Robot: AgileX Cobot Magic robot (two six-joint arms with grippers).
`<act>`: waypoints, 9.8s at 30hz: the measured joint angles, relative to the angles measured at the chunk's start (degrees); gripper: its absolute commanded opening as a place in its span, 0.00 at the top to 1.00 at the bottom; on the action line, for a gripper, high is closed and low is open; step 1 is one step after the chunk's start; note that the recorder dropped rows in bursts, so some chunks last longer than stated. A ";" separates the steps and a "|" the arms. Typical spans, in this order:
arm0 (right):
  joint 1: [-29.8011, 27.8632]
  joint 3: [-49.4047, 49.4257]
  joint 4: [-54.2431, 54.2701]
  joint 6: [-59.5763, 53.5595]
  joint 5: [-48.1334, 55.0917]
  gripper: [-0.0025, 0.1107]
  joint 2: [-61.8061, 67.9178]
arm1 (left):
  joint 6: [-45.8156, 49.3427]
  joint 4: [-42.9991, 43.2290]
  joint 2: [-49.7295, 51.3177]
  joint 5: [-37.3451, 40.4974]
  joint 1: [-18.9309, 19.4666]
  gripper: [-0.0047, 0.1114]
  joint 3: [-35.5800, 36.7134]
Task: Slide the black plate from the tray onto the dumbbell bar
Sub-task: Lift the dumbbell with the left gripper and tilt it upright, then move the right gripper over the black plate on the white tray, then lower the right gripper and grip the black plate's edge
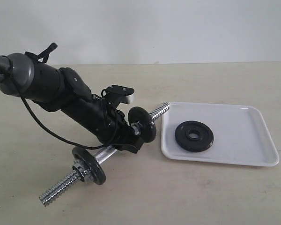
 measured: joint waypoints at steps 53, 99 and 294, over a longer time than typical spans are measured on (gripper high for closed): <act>0.00 0.00 4.49 -0.37 -5.83 0.97 14.21 | -6.93 15.78 -13.97 9.24 0.63 0.93 3.04; 0.00 0.00 4.60 8.14 -18.84 0.57 39.40 | -7.15 16.61 -13.97 9.51 0.63 0.93 3.04; 0.00 -33.40 -16.51 20.12 -7.97 0.91 96.92 | -7.40 16.74 -13.97 10.99 0.63 0.93 2.94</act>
